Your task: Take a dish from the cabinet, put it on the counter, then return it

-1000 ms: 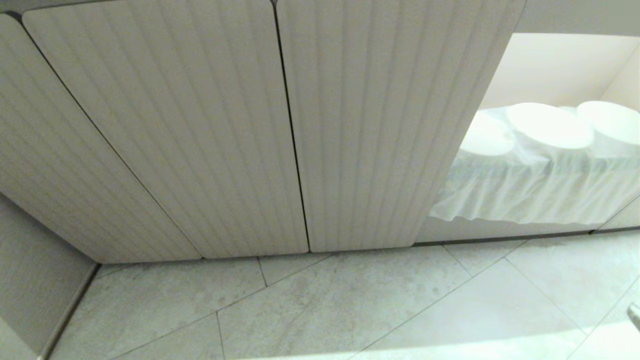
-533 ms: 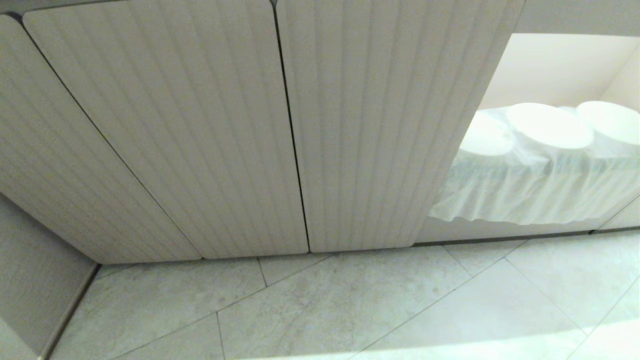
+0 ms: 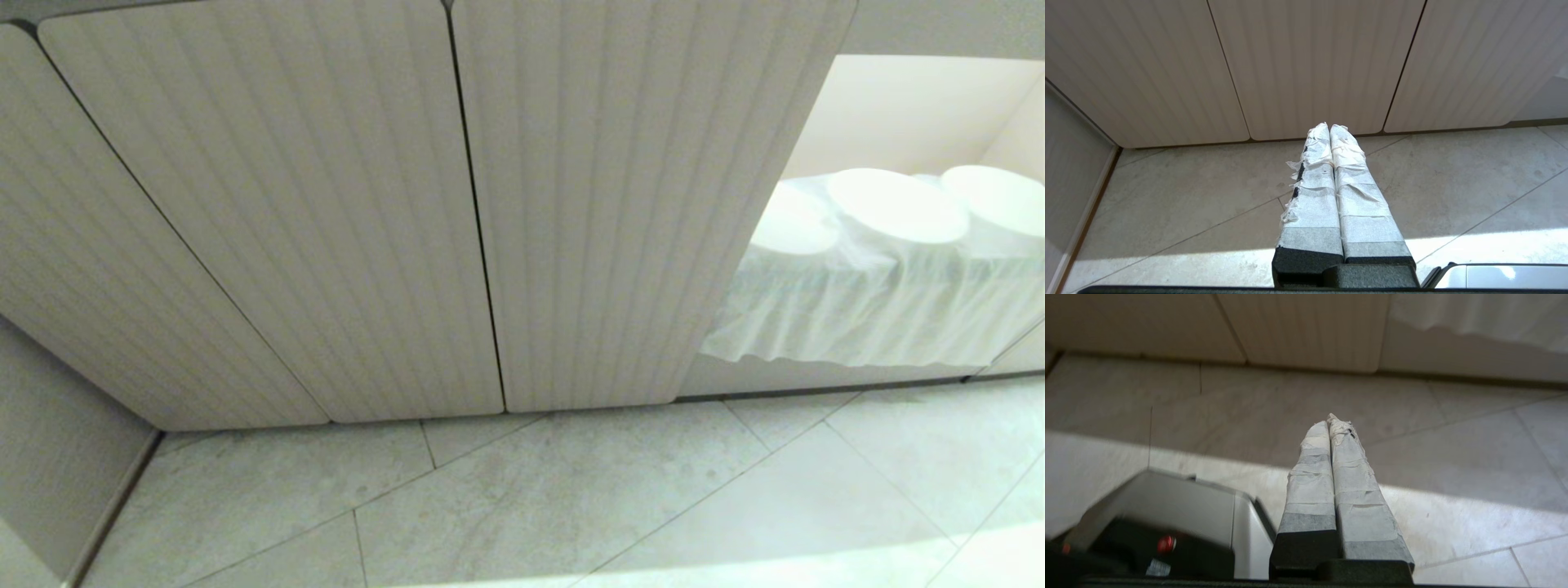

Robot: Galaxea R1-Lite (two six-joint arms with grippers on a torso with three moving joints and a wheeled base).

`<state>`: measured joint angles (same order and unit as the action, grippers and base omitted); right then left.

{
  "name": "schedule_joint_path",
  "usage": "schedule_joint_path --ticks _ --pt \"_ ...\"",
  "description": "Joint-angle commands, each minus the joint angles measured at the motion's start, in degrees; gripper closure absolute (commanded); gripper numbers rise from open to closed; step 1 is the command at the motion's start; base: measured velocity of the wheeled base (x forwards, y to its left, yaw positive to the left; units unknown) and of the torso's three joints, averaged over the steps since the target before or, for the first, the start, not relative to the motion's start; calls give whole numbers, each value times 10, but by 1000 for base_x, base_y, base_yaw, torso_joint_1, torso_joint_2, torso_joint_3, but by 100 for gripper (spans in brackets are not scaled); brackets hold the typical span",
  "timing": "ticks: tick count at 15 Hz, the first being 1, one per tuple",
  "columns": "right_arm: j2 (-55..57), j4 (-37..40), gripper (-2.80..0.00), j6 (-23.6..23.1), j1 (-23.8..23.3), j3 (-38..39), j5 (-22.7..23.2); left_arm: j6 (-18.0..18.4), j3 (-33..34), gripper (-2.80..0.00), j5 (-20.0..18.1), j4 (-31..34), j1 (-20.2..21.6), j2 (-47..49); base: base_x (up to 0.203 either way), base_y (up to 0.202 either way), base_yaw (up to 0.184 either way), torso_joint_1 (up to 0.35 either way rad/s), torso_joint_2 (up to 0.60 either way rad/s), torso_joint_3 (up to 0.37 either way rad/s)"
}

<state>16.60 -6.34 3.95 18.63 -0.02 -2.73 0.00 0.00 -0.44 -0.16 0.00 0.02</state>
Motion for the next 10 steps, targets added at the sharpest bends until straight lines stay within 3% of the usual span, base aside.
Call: schedule_joint_path --ticks 1,5,10 --pt "-7 32 0 -4 0 0 5 0 0 0 0 0 0 0 0 0 0 0 0 0" --pt "0 59 0 -27 -112 0 5 0 0 0 0 0 0 0 0 0 0 0 0 0" --pt "-3 62 0 -34 -125 0 -5 0 0 0 0 0 0 0 0 0 0 0 0 0"
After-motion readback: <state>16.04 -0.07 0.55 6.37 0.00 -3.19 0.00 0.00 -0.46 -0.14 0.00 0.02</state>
